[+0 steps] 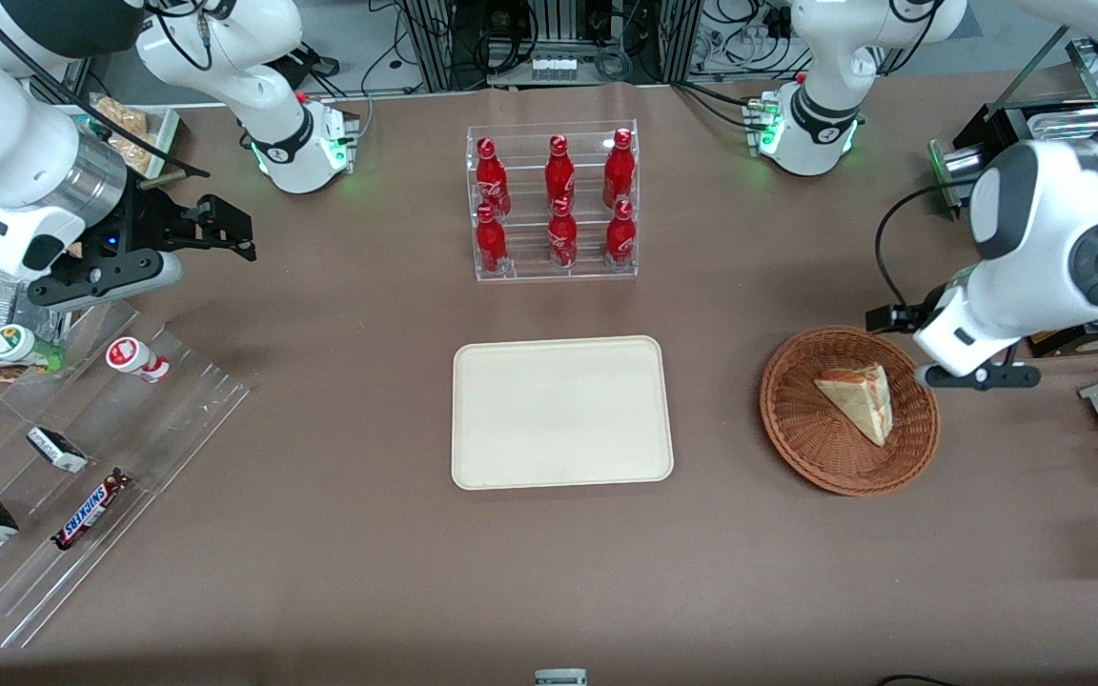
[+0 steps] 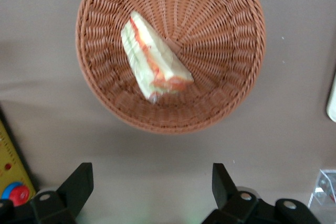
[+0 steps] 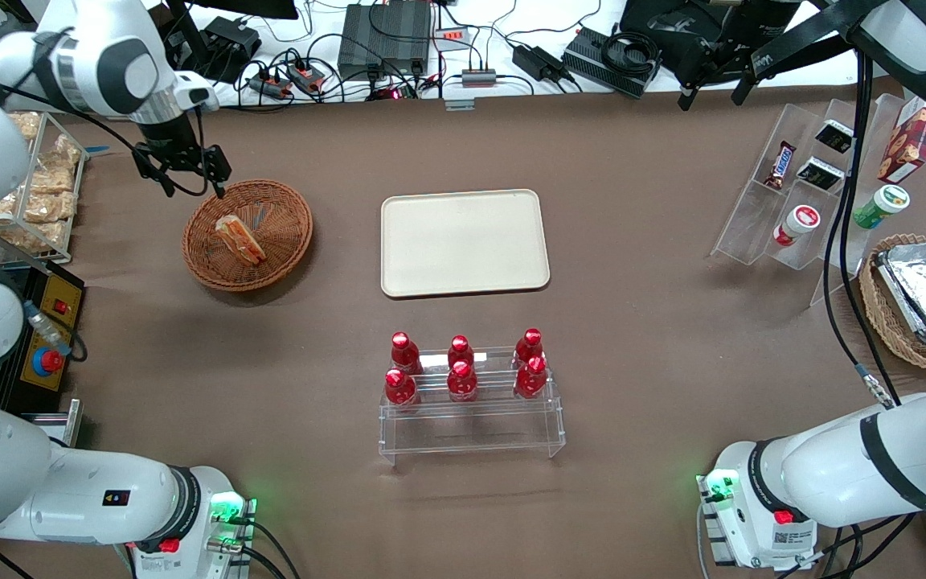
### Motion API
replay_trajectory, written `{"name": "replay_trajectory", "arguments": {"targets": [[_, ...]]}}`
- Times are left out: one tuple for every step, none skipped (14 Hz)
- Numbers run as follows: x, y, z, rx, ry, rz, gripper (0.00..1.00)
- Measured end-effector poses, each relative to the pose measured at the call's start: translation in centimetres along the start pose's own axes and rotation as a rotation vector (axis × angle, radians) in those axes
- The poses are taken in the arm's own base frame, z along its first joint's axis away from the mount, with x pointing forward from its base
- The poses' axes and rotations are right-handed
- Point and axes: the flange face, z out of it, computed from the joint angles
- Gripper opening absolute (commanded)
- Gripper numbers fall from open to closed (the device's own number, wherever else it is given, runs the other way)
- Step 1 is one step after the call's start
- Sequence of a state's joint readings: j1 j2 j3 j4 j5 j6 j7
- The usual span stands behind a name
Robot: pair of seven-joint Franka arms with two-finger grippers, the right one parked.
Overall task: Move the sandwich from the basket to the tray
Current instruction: 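Lower the left gripper and close it on the sandwich wedge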
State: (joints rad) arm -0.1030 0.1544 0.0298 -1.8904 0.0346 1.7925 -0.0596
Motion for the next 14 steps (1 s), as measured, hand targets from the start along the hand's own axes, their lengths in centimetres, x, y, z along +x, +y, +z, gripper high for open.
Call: {"name": "replay_trajectory", "arguments": {"targets": [[0.7,0.0,1.2,0.001,-0.004,-0.01,1.0],[1.4,-0.1,2.2,0.001,-0.003,-0.041,1.0],[2.1,-0.2,3.1,0.0,0.006,-0.095,1.0],[2.7,-0.3,3.8,-0.002,0.022,-0.164,1.0],[3.1,-0.2,4.4,-0.006,0.042,-0.237,1.0],[3.3,-0.2,5.0,-0.013,0.066,-0.313,1.0],[3.4,-0.2,5.8,-0.022,0.088,-0.384,1.0],[3.3,-0.1,6.8,-0.031,0.109,-0.453,1.0],[3.2,-0.1,7.8,-0.043,0.13,-0.518,1.0],[3.1,0.0,8.7,-0.054,0.149,-0.571,1.0],[2.8,0.0,9.6,-0.065,0.166,-0.616,1.0],[2.5,0.0,10.5,-0.074,0.177,-0.649,1.0],[2.2,0.0,11.2,-0.08,0.183,-0.676,1.0],[1.9,-0.1,11.8,-0.084,0.185,-0.701,1.0]]}}
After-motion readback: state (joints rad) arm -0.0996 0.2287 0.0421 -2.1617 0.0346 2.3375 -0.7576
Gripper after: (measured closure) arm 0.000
